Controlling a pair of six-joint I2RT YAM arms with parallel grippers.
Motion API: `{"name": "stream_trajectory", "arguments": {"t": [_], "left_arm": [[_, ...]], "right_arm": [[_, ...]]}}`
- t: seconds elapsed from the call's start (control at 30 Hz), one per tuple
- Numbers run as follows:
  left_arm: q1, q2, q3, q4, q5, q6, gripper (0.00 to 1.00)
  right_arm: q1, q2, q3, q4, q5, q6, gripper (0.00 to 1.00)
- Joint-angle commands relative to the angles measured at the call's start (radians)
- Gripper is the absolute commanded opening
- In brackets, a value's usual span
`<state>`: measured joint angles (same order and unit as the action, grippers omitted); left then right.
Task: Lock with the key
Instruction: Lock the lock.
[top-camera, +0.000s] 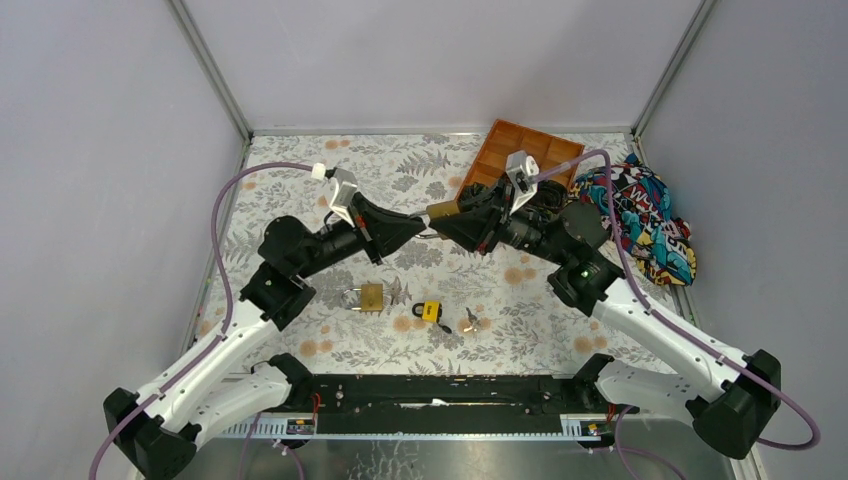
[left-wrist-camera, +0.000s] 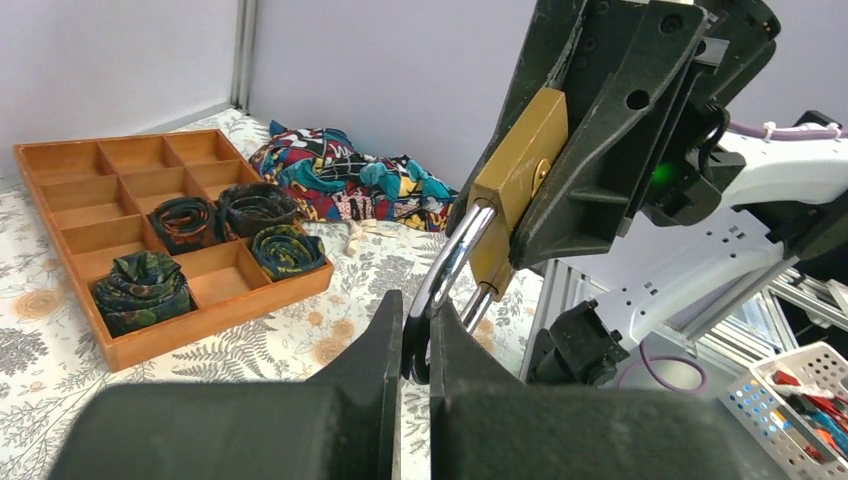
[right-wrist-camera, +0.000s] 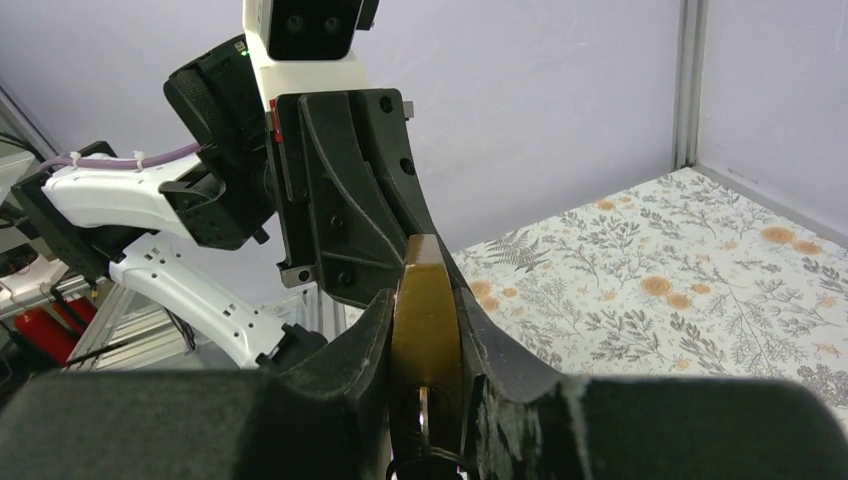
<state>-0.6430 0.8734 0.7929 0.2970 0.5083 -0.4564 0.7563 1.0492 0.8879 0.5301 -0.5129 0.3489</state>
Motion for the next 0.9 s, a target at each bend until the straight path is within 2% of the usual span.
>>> {"name": "stream_trajectory", "arguments": {"t": [0.0,0.2,0.3,0.4,0.5,0.57,0.77,0.87], "left_arm": [[-0.109,0.042,0.074,0.176,0.14,-0.028,0.0],[-0.141,0.071,0.117,0.225,0.135,0.042,0.0],[-0.141,0.086,0.168,0.192,0.158,0.094,0.0],[-0.139,0.083,0.24,0.059,0.165,0.213,0.0],[-0.131,0.073,0.316,-0.136,0.137,0.42,0.0],[-0.131,0.077,0.335,-0.183,0.118,0.471,0.0],[-0.142,0.104,0.32,-0.157,0.122,0.484,0.0],[-0.192,0.117,0.29,-0.123,0.124,0.496,0.0]], "right_arm": [[0.043,0.164,-0.015,0.01,-0.036,0.011,0.0],[0.044,0.277,-0.04,0.101,-0.06,0.044,0.0],[0.05,0.322,-0.056,0.145,-0.1,0.057,0.0],[0.047,0.323,-0.083,0.118,-0.127,0.026,0.0],[0.016,0.295,-0.111,0.077,-0.161,0.004,0.0],[0.012,0.289,-0.086,0.033,-0.157,-0.022,0.0],[0.013,0.296,-0.033,0.049,-0.137,-0.007,0.0],[0.017,0.309,-0.016,0.082,-0.143,0.011,0.0]]}}
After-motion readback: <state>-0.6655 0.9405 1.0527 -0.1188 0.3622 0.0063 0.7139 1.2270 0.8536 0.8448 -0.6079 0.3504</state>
